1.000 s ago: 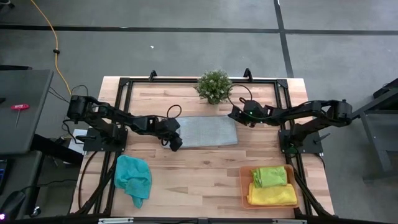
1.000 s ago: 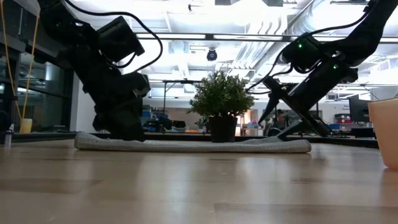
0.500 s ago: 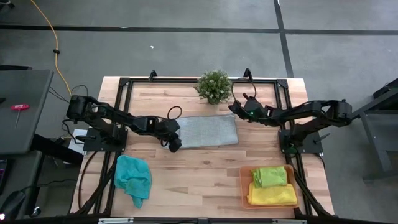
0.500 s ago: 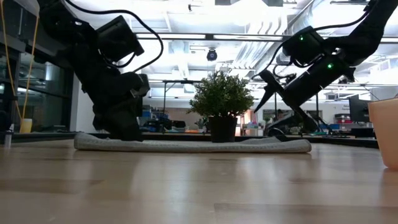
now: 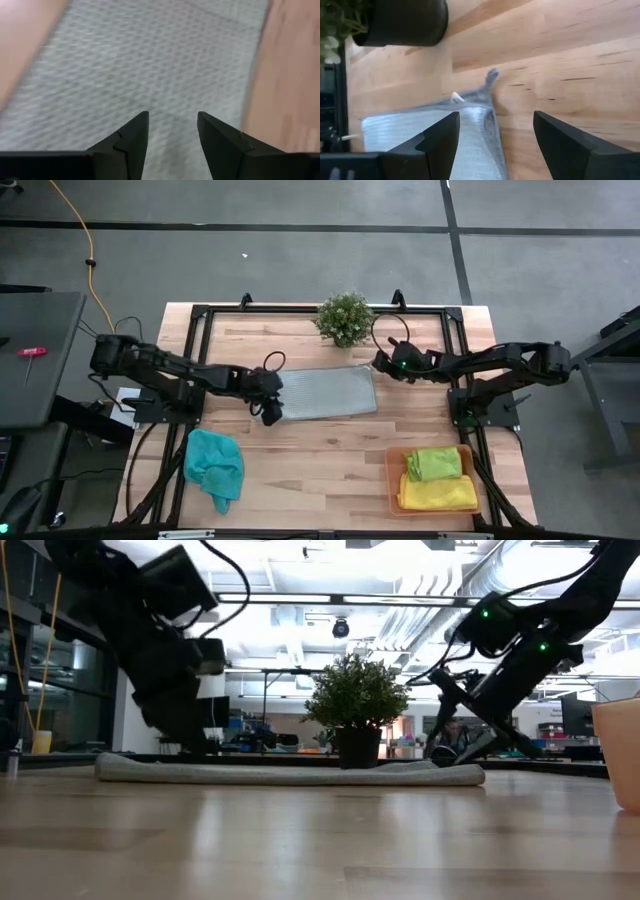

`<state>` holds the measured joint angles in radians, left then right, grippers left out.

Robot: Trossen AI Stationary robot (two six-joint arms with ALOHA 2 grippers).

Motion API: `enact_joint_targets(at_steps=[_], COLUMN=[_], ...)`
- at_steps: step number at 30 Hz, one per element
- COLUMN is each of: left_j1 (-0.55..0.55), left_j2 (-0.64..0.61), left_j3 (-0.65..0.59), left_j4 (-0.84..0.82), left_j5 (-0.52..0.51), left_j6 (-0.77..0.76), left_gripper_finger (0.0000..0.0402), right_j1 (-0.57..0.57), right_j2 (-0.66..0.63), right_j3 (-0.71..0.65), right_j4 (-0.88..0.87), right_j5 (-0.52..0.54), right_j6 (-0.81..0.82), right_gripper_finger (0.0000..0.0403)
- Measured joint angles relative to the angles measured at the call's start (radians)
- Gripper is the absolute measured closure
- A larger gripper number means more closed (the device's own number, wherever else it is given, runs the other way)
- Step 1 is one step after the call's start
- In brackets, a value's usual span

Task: Fold microfiber towels
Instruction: Fold the gray microfiber towel

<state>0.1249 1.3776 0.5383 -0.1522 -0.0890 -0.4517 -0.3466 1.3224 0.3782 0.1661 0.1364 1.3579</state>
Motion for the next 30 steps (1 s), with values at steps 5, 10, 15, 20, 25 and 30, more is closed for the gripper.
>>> enact_joint_targets(at_steps=[5, 10, 15, 20, 25, 30], left_j1=[0.005, 0.019, 0.025, 0.005, -0.013, -0.032], left_j2=[-0.021, 0.006, 0.09, 0.225, 0.385, 0.495], left_j3=[0.0, 0.0, 0.011, 0.087, 0.174, 0.253], left_j4=[-0.03, 0.112, 0.357, 0.377, 0.435, 0.458], left_j5=[-0.031, -0.023, 0.031, 0.032, 0.032, 0.043], left_j6=[0.074, 0.051, 0.034, 0.025, 0.011, 0.01], left_gripper_finger=[0.0243, 0.0243, 0.0243, 0.0243, 0.0243, 0.0243], right_j1=[0.0, 0.0, 0.0, 0.0, 0.003, 0.021], right_j2=[0.019, 0.069, 0.127, 0.127, 0.136, 0.145], right_j3=[0.0, 0.0, 0.0, 0.0, 0.0, 0.0], right_j4=[0.088, 0.115, 0.198, 0.221, 0.225, 0.306], right_j5=[-0.026, -0.087, -0.103, -0.116, -0.148, -0.153], right_j6=[0.033, 0.056, 0.057, 0.056, 0.058, 0.075], right_gripper_finger=[0.0158, 0.0158, 0.0158, 0.0158, 0.0158, 0.0158])
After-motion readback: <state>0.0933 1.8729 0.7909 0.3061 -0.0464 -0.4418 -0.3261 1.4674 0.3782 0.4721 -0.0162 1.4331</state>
